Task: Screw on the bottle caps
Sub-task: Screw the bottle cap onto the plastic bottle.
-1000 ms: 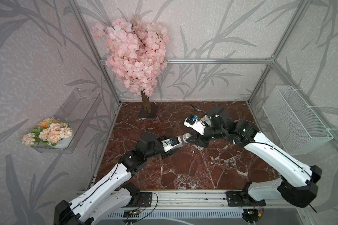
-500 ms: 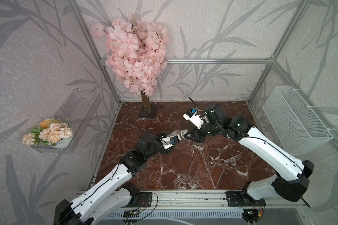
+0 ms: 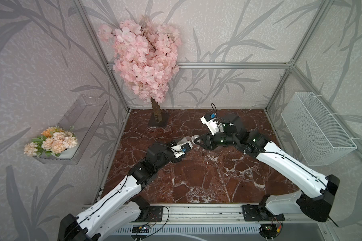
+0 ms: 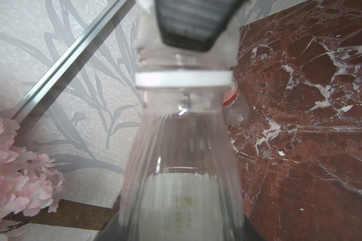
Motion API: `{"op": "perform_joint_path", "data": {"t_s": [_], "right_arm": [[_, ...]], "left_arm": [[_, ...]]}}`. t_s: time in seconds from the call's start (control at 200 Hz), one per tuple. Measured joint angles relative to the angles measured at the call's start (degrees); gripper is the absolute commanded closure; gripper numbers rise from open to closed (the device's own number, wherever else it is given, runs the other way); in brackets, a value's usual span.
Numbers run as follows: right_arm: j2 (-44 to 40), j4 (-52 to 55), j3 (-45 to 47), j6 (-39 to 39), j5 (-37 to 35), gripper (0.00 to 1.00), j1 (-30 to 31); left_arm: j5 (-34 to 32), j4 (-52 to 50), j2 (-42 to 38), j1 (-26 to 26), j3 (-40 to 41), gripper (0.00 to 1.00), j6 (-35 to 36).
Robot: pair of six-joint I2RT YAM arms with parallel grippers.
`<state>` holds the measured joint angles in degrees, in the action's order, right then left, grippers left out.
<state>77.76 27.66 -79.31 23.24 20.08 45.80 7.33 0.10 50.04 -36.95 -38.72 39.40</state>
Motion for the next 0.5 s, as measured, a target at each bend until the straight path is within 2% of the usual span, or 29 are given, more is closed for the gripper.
{"op": "perform_joint_path", "data": {"t_s": [0.2,0.5], "right_arm": [[0.92,-1.68,-0.68,1.44,-0.35,0.78,0.00],[6.36,7.10,-8.83,1.99,0.24,0.81,-0.09]], "left_arm": [[-0.31,0.85,0.00,0.35,0.00,0.53,-1.55],[-2.03,-0.13,-0.02,0.70,0.00,0.53,0.04]]}}
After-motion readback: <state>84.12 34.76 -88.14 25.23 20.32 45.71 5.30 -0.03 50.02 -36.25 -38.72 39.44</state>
